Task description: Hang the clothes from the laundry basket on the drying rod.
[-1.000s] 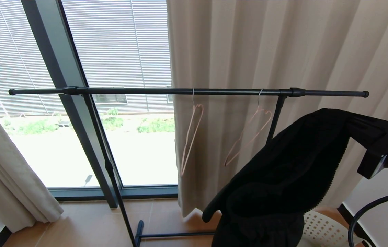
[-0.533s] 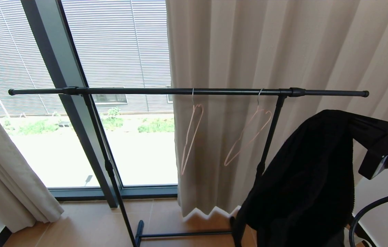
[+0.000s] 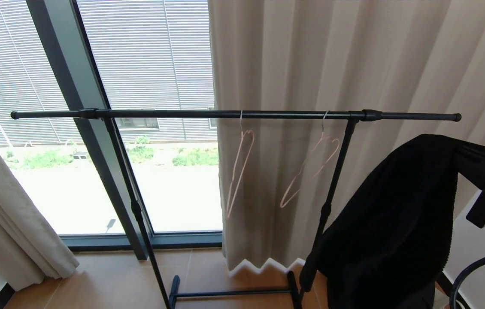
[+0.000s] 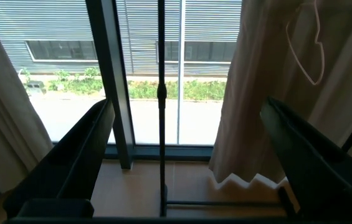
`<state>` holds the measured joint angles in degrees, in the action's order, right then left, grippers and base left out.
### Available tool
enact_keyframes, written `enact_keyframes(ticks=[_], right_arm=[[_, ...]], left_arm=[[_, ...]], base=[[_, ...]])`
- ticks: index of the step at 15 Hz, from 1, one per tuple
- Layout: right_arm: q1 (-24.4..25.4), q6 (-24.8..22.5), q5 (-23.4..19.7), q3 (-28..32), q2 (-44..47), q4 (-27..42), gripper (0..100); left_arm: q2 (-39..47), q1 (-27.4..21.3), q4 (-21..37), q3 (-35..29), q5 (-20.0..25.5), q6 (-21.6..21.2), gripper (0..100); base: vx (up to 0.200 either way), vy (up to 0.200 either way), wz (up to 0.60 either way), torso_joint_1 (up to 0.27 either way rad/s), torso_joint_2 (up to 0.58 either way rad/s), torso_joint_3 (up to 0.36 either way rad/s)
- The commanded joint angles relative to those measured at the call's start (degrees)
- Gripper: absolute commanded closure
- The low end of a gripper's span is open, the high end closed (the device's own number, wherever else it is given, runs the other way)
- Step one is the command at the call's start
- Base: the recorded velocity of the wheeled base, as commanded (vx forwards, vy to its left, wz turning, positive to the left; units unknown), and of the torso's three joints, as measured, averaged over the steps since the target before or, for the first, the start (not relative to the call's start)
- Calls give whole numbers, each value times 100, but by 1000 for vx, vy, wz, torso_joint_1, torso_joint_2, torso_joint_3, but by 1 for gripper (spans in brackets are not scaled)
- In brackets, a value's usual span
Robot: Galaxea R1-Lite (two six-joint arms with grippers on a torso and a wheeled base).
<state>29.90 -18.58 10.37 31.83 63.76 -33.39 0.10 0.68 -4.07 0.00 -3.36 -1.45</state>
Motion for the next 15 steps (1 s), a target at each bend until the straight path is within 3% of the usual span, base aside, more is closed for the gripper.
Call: enact_keyframes(ticks=[1, 2, 4, 5, 6, 8, 9, 11, 12, 13, 15], right_arm=[[7, -23, 0, -107, -4, 34, 100], [7, -23, 0, -107, -4, 34, 100], [7, -111, 44, -195, 23, 8, 100], [16, -111, 281, -116, 67, -10, 100], [77, -102, 404, -1, 155, 17, 100], [253, -41, 439, 174, 409, 17, 100], [376, 258, 492, 368, 735, 52, 100], [525, 531, 861, 544, 1165, 43, 100], [525, 610, 975, 631, 1297, 17, 100], [534, 786, 1081, 834, 1499, 8, 100], [640, 1023, 1371, 1097, 1693, 34, 100]], left_arm=[[-1, 2, 3, 0, 20, -31, 0], [-1, 2, 3, 0, 20, -31, 0], [8, -7, 12, 0, 530, -435, 0], [228, -7, 91, 0, 793, -1156, 0], [1106, -7, 64, -220, 969, -1165, 0], [2337, -51, -67, -976, 1286, -514, 0], [3893, -578, -129, -1986, 1602, 655, 0], [5334, -2090, -129, -2892, 1497, 2044, 0], [5870, -2600, -129, -3217, 1268, 2483, 0], [7030, -3531, -208, -3814, 556, 3081, 0], [8340, -4015, -252, -4412, 29, 3441, 0]], base=[[0, 0, 0, 0, 0, 0], [0, 0, 0, 0, 0, 0], [0, 0, 0, 0, 0, 0], [0, 0, 0, 0, 0, 0], [0, 0, 0, 0, 0, 0], [0, 0, 0, 0, 0, 0], [0, 0, 0, 0, 0, 0], [0, 0, 0, 0, 0, 0], [0, 0, 0, 0, 0, 0], [0, 0, 0, 0, 0, 0], [0, 0, 0, 0, 0, 0]])
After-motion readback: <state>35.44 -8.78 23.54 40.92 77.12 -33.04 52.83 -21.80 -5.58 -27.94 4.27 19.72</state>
